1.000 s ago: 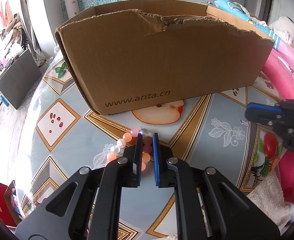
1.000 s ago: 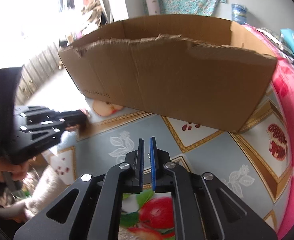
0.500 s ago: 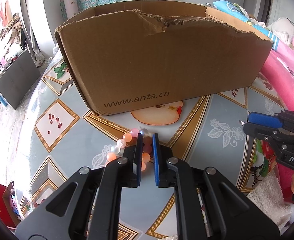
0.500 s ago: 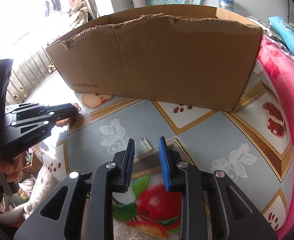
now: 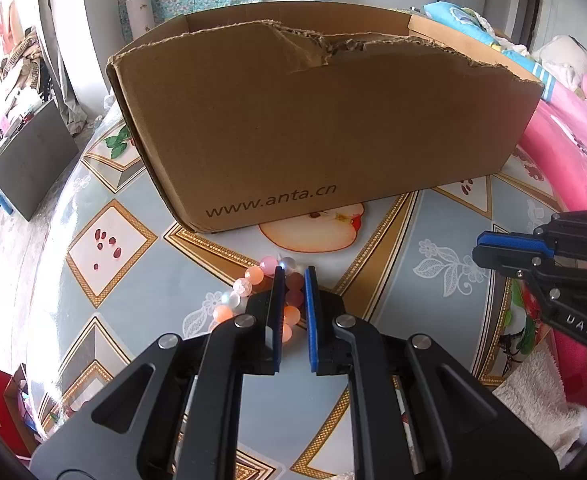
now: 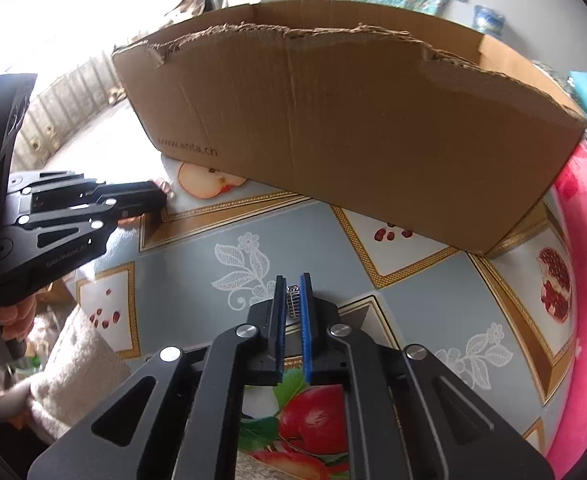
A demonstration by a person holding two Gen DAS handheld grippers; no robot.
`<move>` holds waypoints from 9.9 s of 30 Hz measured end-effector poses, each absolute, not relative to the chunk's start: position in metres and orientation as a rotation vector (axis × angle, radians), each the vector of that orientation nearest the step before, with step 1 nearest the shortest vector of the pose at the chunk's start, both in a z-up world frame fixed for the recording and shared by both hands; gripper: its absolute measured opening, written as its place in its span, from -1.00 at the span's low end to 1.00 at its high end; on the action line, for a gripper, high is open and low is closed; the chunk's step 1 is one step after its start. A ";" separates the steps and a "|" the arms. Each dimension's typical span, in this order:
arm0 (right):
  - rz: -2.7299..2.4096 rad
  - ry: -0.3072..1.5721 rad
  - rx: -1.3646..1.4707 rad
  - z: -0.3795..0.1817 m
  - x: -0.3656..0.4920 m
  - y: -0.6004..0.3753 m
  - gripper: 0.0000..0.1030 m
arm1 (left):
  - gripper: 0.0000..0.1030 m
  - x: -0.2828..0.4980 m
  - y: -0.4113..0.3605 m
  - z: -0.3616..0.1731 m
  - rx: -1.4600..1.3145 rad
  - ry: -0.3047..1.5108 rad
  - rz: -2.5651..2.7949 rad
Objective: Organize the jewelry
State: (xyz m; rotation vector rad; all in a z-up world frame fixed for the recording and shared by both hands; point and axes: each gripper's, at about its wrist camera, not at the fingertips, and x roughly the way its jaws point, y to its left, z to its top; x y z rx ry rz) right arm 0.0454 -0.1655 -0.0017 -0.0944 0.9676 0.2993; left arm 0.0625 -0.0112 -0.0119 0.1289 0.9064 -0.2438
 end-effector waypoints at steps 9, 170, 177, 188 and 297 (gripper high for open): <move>0.344 0.973 0.048 0.003 0.058 -0.188 -0.91 | -0.83 0.064 -0.007 -0.013 0.119 0.889 -0.270; 0.252 0.874 0.697 0.045 -0.012 -0.307 -0.34 | 0.59 0.019 0.096 0.055 -0.486 0.884 -0.351; 0.179 0.738 0.419 0.075 -0.067 -0.274 0.19 | 0.69 -0.035 0.085 0.083 -0.292 0.712 -0.309; 0.186 0.815 0.191 0.053 -0.072 -0.205 0.62 | 0.82 -0.065 0.037 0.084 -0.137 0.657 -0.155; -0.012 0.966 0.164 0.046 -0.020 -0.175 0.86 | 0.82 -0.004 -0.017 0.048 0.013 1.039 -0.015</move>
